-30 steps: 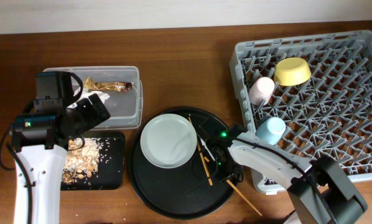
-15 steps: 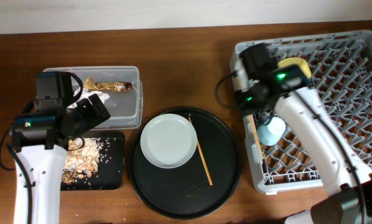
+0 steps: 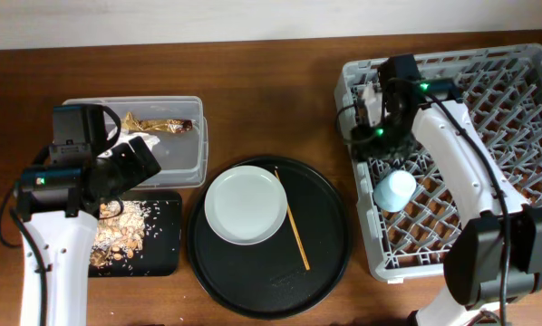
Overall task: Sort waste into correct bins and load items into the dishwasher rack
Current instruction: 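Drop the chopstick into the dish rack with the right gripper, then grasp the second chopstick beside the white plate with right gripper, then place the second chopstick into the dish rack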
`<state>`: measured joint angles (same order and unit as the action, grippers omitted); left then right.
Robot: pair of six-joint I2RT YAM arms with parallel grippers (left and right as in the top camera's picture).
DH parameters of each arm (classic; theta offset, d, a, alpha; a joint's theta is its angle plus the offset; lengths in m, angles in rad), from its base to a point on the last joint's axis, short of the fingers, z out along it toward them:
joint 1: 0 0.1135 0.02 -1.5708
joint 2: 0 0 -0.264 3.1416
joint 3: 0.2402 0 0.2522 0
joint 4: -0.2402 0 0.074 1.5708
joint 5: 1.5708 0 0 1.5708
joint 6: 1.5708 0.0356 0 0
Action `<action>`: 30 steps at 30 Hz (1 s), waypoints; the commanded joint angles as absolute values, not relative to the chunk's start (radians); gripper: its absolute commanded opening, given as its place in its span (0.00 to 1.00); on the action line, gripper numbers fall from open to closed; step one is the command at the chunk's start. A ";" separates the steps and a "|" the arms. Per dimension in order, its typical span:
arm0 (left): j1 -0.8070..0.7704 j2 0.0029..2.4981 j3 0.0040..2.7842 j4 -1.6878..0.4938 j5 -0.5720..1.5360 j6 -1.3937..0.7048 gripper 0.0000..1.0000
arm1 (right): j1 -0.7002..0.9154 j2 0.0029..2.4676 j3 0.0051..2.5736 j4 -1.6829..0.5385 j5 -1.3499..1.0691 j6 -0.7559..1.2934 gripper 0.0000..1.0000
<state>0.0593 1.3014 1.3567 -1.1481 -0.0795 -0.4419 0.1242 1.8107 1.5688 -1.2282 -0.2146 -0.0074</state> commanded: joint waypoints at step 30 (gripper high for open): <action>0.062 1.298 1.356 -1.147 -0.087 -0.448 0.99 | 0.624 1.782 1.372 -1.052 0.200 0.414 0.04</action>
